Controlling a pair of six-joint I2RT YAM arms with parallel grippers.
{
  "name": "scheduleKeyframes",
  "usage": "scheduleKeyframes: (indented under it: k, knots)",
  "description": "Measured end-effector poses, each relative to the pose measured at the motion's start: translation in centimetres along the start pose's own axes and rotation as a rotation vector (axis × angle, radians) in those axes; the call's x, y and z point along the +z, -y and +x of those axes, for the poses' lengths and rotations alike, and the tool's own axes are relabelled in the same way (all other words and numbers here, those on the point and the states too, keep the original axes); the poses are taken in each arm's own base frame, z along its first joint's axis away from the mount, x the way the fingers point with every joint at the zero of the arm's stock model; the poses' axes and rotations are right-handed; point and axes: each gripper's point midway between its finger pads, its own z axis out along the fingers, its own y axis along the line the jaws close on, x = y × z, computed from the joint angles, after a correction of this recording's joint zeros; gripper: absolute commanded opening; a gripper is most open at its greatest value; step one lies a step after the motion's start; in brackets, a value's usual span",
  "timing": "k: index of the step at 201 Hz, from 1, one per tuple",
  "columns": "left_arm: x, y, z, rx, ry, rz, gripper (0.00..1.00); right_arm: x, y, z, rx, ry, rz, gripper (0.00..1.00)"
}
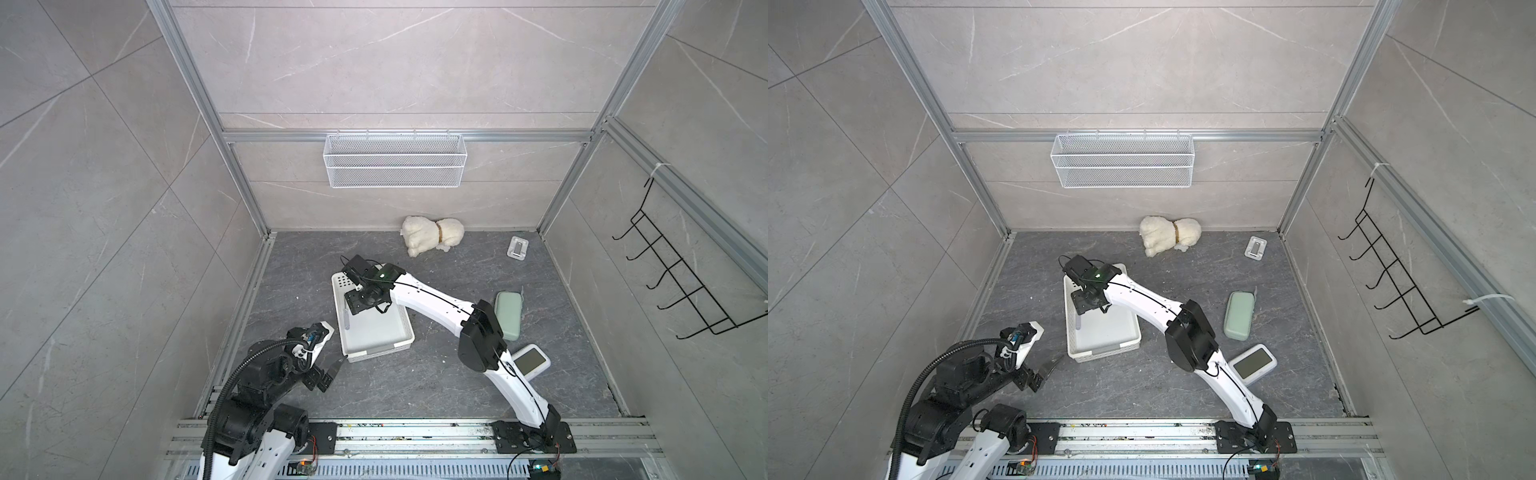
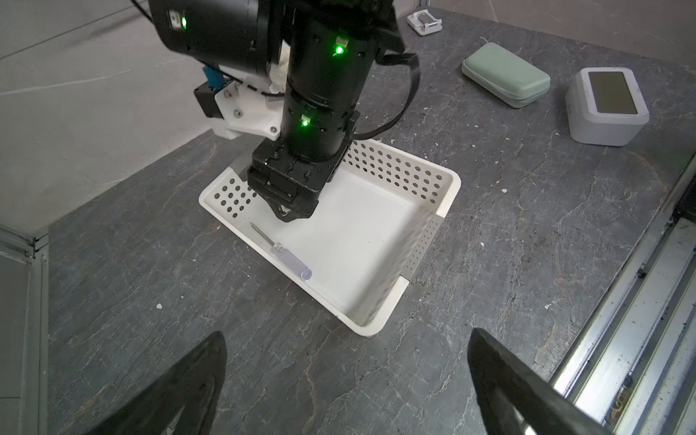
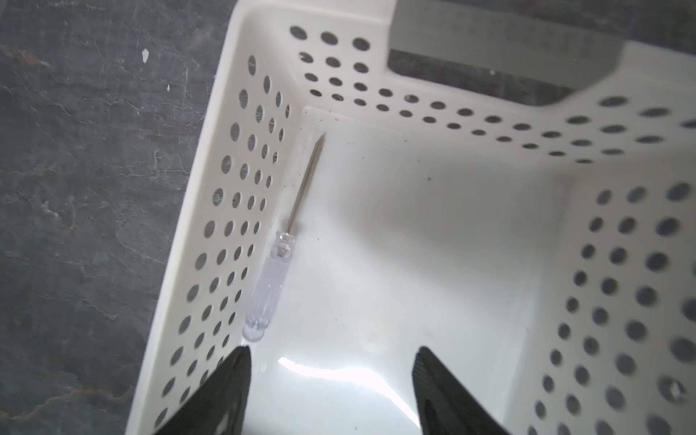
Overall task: Put the screwdriver in the bin
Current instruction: Place the screwdriver into the bin, then reset both arms
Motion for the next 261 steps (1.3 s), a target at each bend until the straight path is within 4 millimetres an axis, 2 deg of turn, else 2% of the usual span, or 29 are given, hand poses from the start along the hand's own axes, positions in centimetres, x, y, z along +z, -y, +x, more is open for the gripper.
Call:
scheduleKeyframes:
  k: [23,56,102,122,140,162,179,201,232,261]
  knots:
    - [0.7,-0.9,0.3,-0.022,0.005,-0.043,1.00,-3.1,0.8,-0.4,0.005,0.059,0.002,0.98]
    - [2.1,-2.9,1.1,-0.057,0.004,-0.148,1.00,-7.4,3.8,-0.1,0.038,0.158,0.027,0.99]
    - [4.7,-7.1,2.1,-0.140,-0.019,-0.325,1.00,-13.2,11.8,1.1,0.126,0.317,0.160,0.99]
    - [5.6,-10.1,2.7,-0.231,-0.031,-0.418,1.00,-15.4,15.8,2.0,0.163,0.391,0.259,0.99]
    - [6.0,-13.2,3.6,-0.328,-0.029,-0.500,1.00,-16.9,19.0,3.6,0.156,0.459,0.372,0.99]
    - [6.6,-16.9,5.7,-0.444,-0.025,-0.570,1.00,-17.1,21.9,6.4,0.110,0.521,0.484,0.99]
    - [7.4,-18.4,7.6,-0.494,-0.051,-0.593,1.00,-16.3,24.2,8.9,0.076,0.527,0.569,0.99]
    - [8.8,-18.8,9.2,-0.513,-0.077,-0.577,1.00,-15.3,27.0,11.8,0.058,0.498,0.668,0.99]
    - [10.0,-19.1,10.5,-0.514,-0.067,-0.582,1.00,-14.7,30.4,14.5,0.078,0.506,0.764,0.99]
    - [10.6,-18.5,13.2,-0.522,-0.074,-0.605,1.00,-13.9,33.7,17.0,0.124,0.526,0.836,0.99]
